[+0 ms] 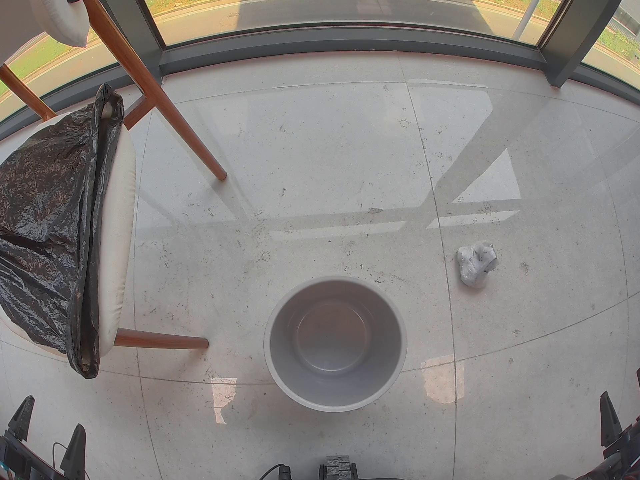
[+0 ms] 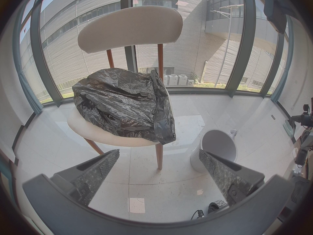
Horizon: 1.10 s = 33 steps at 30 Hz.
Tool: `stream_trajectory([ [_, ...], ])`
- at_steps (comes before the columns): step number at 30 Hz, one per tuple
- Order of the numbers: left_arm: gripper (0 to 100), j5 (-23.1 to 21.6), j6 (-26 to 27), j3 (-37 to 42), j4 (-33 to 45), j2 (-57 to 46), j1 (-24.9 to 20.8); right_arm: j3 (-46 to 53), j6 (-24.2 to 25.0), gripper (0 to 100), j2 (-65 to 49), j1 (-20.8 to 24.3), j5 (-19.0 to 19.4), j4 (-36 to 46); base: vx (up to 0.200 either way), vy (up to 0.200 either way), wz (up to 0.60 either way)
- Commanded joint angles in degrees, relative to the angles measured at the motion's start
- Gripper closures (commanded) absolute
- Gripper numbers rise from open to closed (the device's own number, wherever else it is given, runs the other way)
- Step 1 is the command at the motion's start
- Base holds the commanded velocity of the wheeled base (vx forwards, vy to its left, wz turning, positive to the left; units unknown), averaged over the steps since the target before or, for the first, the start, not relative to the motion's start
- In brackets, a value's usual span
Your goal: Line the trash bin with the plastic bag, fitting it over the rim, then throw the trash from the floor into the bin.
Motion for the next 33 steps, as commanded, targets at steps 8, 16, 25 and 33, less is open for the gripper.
stream_trajectory([
  [8,0,-0.28,1.23,0.84,-7.6,-0.93,0.0,1.01,0.06,0,-0.93,0.02,0.01,-0.09,0.0,0.0,0.0],
  [16,0,0.07,2.2,0.84,-9.0,-0.93,0.0,1.01,0.06,0,-0.93,0.11,0.01,-0.09,0.0,0.0,0.0],
  [25,0,-0.45,2.2,0.48,-15.6,-0.93,0.0,1.01,0.14,0,-0.93,0.11,0.01,-0.09,0.0,0.0,0.0],
  [33,0,-6.25,1.85,-9.27,-3.03,-0.93,0.0,1.01,0.23,0,-0.93,0.02,0.01,-0.09,0.0,0.0,0.0],
])
